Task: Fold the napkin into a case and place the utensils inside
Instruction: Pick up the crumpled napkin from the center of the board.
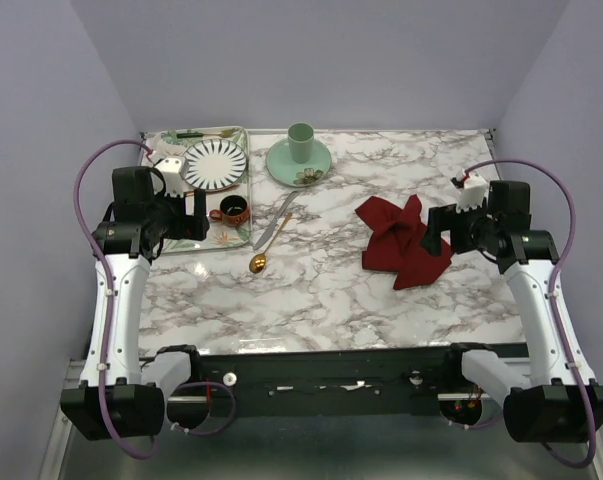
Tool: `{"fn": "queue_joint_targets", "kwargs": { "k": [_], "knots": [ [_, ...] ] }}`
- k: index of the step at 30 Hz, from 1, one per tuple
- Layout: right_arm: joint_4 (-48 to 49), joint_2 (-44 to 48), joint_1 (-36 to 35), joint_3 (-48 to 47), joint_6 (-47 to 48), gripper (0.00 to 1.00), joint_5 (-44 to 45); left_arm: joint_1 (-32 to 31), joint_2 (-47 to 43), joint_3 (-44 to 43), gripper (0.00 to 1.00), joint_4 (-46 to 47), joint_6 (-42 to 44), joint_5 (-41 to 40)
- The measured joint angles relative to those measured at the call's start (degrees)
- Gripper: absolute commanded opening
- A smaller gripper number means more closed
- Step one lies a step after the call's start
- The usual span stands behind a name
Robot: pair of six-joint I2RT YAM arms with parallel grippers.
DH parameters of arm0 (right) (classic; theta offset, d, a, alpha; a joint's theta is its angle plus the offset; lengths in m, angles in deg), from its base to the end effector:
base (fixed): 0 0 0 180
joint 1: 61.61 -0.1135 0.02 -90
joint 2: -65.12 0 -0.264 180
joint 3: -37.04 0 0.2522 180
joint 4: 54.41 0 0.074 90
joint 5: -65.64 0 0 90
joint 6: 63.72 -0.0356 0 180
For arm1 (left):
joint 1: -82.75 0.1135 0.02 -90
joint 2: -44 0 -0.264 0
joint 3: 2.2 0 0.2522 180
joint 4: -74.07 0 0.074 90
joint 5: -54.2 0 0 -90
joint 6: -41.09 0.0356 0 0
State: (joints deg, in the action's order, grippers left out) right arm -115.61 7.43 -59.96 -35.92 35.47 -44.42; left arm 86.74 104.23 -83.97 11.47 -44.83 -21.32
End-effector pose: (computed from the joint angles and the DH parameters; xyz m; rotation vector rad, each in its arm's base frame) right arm 0.1972 0.0065 0.3259 -0.3193 2.3115 0.3208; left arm 0.2054 0.0054 0.3640 0.1327 2.2652 -0.2145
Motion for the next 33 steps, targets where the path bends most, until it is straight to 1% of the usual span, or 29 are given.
{"fn": "queue_joint_targets", "kwargs": {
  "k": [4, 16, 21, 26, 29, 30, 31, 32, 33],
  "knots": [
    [-0.4, -4.8, 0.0, -3.4, 0.3, 1.0, -0.3, 0.0, 1.4, -0.8, 0.99, -0.1, 0.3, -0.3],
    [-0.2, -25.3, -0.1, -11.8, -1.1, 1.0, -0.6, -0.8, 3.7, -1.5, 0.99, 0.9, 1.0, -2.1],
    [-0.1, -31.1, -0.1, -13.8, -2.1, 1.0, -0.9, -1.5, 4.4, -1.5, 0.99, 1.7, 0.8, -2.3],
    [0.4, -37.7, -0.1, -16.9, -3.6, 0.95, -1.9, -2.3, 5.4, -1.5, 0.99, 2.5, 0.0, -2.3],
    [0.8, -41.9, -0.1, -19.6, -4.8, 0.84, -2.8, -2.4, 5.6, -1.5, 0.99, 2.8, -0.9, -2.3],
    [0.9, -42.9, -0.1, -20.3, -5.1, 0.75, -3.0, -2.4, 5.6, -1.6, 0.99, 2.9, -1.0, -2.3],
    [1.1, -44.3, -0.1, -21.4, -5.5, 0.69, -3.4, -2.5, 5.6, -1.5, 0.99, 3.0, -1.1, -2.3],
    [1.3, -45.2, -0.1, -22.1, -5.9, 0.6, -3.8, -2.6, 5.6, -1.5, 0.99, 3.2, -1.3, -2.3],
    [1.4, -46.7, -0.1, -23.2, -6.3, 0.43, -4.5, -2.7, 5.6, -1.5, 0.99, 3.3, -1.4, -2.3]
  ]
}}
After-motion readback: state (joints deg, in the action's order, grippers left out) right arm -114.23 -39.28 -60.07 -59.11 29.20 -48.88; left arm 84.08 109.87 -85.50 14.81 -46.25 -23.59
